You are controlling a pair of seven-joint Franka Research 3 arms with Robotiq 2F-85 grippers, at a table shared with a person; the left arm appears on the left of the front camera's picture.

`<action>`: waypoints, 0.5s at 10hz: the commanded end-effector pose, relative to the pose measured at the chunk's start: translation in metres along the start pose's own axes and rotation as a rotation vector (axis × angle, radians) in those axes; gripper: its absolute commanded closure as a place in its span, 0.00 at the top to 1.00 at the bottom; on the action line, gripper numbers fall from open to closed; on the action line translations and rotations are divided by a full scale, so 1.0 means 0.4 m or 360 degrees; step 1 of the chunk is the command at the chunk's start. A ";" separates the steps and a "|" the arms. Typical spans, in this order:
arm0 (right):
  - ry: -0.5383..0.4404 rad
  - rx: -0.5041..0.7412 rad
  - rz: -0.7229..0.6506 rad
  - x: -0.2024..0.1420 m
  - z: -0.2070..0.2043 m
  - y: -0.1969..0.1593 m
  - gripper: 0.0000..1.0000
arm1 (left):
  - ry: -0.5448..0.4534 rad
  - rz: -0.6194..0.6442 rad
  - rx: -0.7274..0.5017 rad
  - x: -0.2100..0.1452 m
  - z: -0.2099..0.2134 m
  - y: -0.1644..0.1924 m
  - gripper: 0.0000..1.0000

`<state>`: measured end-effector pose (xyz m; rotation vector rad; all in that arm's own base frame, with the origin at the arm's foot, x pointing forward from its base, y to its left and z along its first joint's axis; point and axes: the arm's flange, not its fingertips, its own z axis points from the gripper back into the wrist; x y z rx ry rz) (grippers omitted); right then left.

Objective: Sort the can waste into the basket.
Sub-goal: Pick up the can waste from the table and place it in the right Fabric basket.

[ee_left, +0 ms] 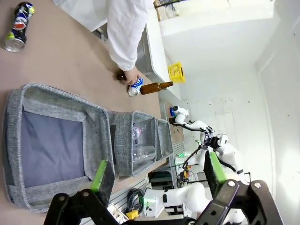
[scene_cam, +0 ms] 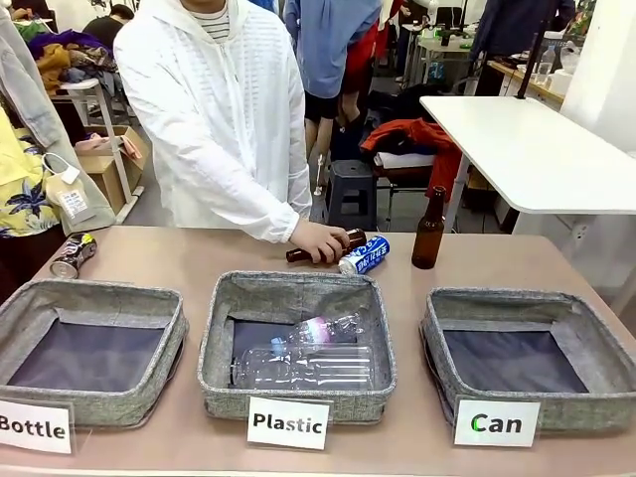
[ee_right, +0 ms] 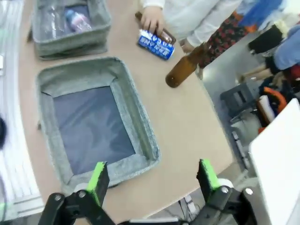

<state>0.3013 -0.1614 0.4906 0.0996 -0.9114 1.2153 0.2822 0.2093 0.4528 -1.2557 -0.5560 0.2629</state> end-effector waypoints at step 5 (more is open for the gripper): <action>0.0135 0.0193 0.0368 0.127 -0.284 0.083 1.00 | -0.0005 -0.0030 -0.0028 0.000 -0.001 -0.001 1.00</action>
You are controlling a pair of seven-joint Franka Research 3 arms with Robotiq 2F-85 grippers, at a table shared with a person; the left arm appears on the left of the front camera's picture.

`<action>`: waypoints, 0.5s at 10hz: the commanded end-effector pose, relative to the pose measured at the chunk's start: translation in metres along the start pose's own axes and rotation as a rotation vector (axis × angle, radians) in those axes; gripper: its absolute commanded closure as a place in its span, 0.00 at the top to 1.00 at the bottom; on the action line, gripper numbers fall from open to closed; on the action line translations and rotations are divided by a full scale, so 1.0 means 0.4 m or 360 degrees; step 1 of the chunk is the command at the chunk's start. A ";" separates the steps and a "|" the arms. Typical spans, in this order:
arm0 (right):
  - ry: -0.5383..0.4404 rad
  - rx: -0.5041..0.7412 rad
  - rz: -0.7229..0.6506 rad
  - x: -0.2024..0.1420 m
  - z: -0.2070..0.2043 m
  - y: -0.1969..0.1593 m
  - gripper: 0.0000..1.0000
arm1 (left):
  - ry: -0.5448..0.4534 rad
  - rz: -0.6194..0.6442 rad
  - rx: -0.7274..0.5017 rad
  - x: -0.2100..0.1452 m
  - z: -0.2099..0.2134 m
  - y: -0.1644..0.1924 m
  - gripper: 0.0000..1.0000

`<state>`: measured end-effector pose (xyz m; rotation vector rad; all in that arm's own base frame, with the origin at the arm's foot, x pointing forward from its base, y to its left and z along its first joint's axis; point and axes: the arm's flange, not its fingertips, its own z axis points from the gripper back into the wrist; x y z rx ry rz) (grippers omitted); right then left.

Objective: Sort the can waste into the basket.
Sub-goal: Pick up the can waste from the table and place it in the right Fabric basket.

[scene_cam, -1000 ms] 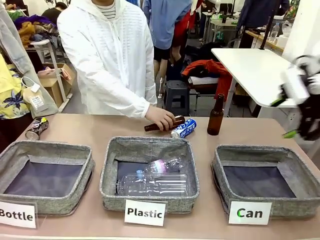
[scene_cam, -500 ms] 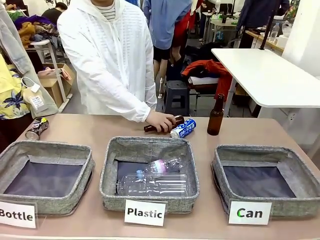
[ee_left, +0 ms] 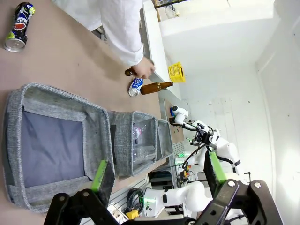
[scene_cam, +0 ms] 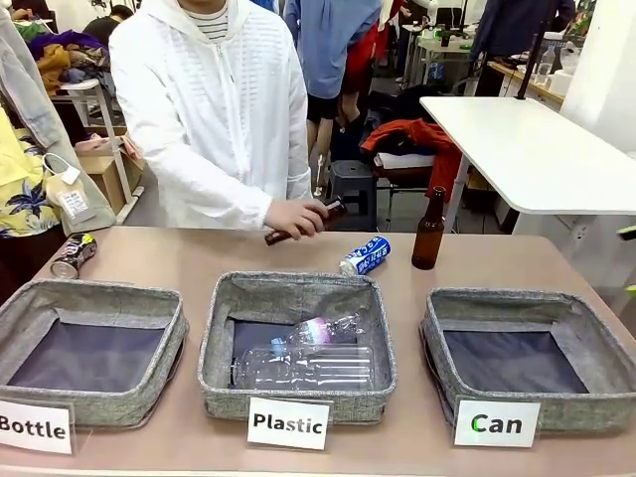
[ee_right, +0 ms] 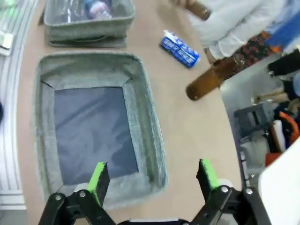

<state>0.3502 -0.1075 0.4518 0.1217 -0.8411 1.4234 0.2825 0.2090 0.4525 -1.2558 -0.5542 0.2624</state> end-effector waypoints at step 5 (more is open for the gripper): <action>0.0688 0.0449 0.0770 0.517 -0.392 -0.187 1.00 | -0.0008 -0.0031 -0.0029 0.000 0.000 -0.001 1.00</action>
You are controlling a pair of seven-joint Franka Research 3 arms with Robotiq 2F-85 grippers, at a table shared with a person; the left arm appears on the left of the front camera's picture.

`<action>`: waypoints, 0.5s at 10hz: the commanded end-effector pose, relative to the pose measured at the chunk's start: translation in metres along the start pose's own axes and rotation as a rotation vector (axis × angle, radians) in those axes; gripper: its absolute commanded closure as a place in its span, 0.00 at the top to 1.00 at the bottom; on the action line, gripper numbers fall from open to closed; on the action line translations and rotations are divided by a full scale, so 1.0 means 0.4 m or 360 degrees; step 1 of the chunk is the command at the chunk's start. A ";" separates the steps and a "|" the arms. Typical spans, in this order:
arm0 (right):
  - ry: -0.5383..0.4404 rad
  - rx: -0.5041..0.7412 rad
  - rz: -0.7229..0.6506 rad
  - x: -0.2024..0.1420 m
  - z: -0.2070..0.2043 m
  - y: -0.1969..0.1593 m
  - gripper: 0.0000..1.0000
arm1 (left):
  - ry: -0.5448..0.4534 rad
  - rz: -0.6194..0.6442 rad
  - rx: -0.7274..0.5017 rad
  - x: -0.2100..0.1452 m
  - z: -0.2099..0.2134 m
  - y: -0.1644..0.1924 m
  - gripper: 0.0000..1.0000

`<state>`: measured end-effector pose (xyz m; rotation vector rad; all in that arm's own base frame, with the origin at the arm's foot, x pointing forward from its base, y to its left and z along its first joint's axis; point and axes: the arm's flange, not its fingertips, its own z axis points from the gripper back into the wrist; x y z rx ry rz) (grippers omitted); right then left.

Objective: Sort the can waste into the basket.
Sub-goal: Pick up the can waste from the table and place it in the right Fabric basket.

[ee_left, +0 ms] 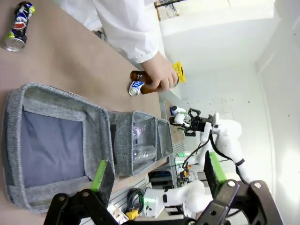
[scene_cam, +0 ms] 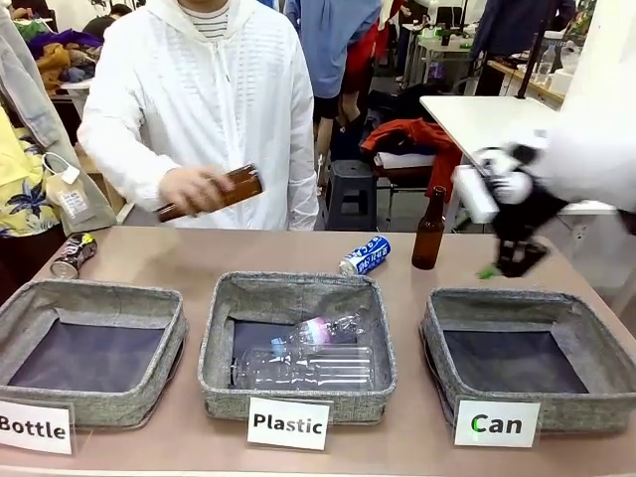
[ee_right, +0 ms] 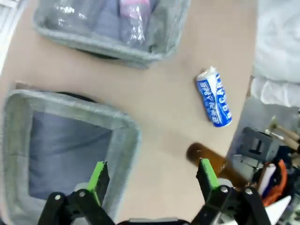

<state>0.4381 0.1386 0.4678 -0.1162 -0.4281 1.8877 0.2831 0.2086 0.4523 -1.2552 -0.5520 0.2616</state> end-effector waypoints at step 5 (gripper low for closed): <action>0.0151 0.0103 0.0391 0.035 -0.029 -0.179 1.00 | -0.0384 -0.0128 -0.0206 0.032 0.273 -0.149 1.00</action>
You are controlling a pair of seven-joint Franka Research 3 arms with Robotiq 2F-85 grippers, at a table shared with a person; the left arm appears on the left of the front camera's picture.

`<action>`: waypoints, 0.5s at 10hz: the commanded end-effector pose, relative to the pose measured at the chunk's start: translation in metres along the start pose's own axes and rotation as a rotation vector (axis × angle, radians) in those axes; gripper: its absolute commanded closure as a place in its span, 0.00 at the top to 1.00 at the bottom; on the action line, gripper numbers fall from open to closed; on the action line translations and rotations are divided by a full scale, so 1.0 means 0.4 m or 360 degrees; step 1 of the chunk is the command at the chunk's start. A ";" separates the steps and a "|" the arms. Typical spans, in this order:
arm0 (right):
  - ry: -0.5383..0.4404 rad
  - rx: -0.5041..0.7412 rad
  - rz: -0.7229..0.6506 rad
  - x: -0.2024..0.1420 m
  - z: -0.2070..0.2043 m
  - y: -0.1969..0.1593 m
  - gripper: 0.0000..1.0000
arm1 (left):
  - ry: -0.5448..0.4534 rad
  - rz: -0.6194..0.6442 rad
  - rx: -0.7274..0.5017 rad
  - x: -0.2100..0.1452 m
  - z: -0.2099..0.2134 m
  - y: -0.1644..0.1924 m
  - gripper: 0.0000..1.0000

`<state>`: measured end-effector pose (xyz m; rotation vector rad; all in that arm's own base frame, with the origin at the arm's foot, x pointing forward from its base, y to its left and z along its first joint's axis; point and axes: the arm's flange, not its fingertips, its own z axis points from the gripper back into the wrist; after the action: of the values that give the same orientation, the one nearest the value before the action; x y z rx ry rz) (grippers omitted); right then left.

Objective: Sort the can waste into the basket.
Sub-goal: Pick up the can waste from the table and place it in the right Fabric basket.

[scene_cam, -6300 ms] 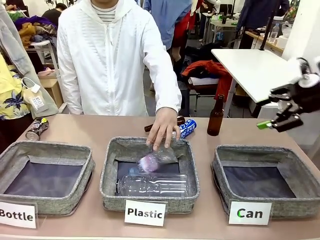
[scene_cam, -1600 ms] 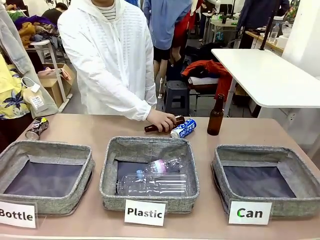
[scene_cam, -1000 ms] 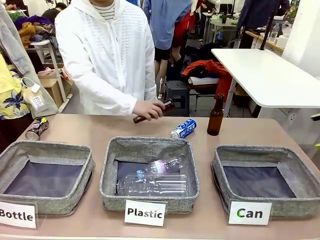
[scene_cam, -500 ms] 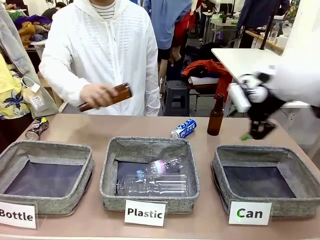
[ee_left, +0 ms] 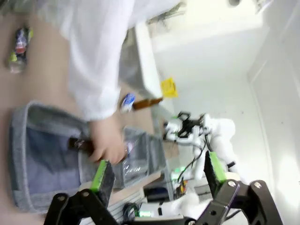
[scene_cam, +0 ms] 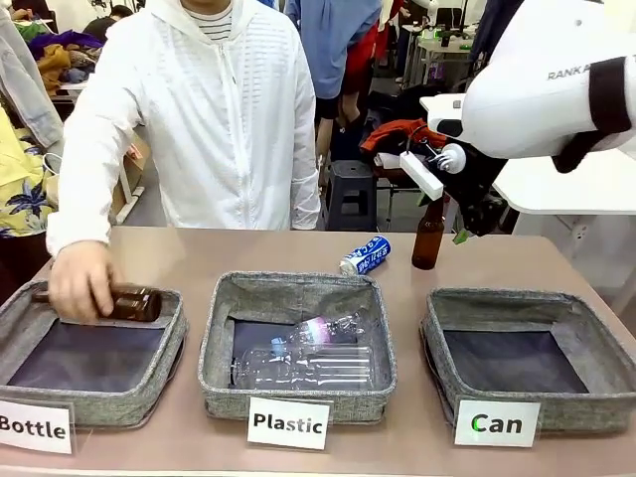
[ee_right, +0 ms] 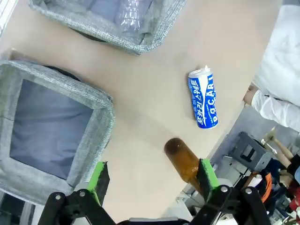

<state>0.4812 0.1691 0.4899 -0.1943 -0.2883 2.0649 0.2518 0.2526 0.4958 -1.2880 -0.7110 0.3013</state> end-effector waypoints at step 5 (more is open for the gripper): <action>0.0072 0.0073 0.0233 0.037 -0.212 -0.236 1.00 | -0.0212 -0.0042 -0.0272 0.008 0.291 -0.138 1.00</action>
<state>0.5556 0.2273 0.4372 -0.2022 -0.2295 2.1976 0.1550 0.3284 0.5733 -1.4193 -0.9289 0.3264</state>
